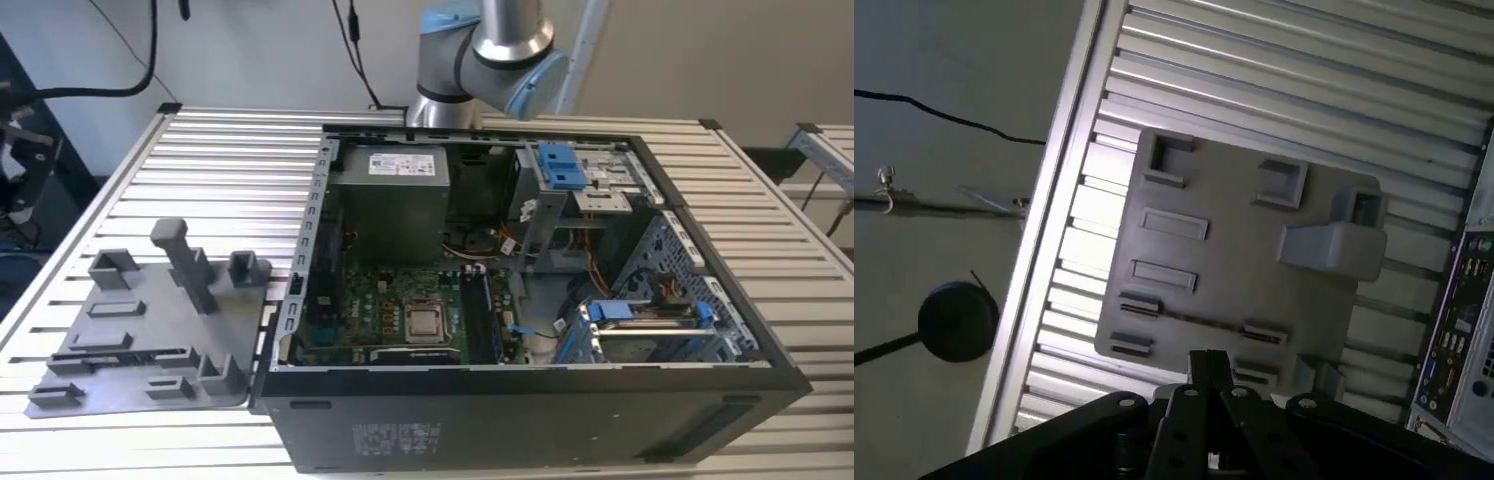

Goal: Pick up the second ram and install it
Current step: 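Pick up the second ram and move it above second insertion slot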

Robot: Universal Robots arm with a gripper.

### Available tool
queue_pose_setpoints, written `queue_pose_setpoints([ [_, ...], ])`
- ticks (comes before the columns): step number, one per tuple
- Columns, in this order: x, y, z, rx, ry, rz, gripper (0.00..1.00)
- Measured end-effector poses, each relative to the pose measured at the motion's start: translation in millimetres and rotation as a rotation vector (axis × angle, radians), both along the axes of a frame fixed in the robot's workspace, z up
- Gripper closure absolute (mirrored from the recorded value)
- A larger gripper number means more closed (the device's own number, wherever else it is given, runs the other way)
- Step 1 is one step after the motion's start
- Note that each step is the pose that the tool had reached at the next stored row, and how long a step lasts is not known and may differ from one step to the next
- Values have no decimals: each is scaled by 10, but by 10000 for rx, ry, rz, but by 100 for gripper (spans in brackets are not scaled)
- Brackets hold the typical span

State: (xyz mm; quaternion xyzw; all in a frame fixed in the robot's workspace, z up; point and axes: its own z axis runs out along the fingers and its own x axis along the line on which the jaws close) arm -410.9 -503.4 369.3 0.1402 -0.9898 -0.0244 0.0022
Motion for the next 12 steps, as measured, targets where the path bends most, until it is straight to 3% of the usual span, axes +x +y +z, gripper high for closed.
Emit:
queue_pose_setpoints([
  [12, 0, 0, 0, 0, 0, 2180, 89],
])
